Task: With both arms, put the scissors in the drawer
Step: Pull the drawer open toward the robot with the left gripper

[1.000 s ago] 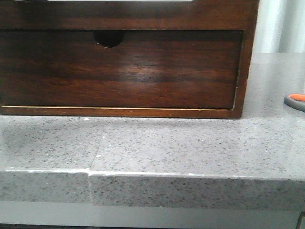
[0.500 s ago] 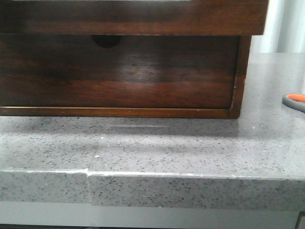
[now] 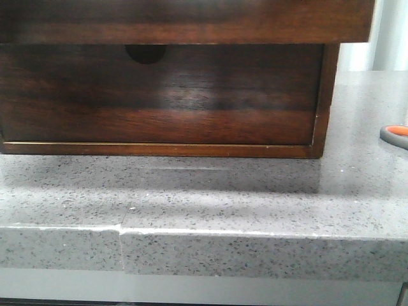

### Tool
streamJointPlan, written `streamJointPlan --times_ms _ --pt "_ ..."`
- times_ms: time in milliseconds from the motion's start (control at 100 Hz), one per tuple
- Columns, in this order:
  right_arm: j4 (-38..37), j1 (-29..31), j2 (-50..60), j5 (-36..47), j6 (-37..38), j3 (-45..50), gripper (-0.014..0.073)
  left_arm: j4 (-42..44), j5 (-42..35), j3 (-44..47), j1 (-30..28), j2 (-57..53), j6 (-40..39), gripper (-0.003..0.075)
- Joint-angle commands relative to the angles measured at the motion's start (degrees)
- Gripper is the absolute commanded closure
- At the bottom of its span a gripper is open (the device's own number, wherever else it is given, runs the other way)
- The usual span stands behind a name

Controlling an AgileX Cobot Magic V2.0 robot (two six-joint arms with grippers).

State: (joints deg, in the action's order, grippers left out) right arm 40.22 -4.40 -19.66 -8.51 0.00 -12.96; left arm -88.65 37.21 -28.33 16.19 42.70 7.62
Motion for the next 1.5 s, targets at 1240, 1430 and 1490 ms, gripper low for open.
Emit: streamJointPlan --times_ms 1240,1430,1490 --pt "-19.2 0.4 -9.0 -10.7 -3.3 -17.9 0.0231 33.6 -5.6 -3.6 0.6 -24.8 -3.5 0.074" --pt "-28.4 2.8 -23.1 -25.9 -1.2 -31.0 0.0231 39.7 -0.2 -7.7 0.6 -28.3 7.3 0.074" --pt "-30.3 3.8 -28.6 -32.5 -0.5 -35.0 0.0231 43.0 1.7 -9.5 0.6 -28.7 8.5 0.074"
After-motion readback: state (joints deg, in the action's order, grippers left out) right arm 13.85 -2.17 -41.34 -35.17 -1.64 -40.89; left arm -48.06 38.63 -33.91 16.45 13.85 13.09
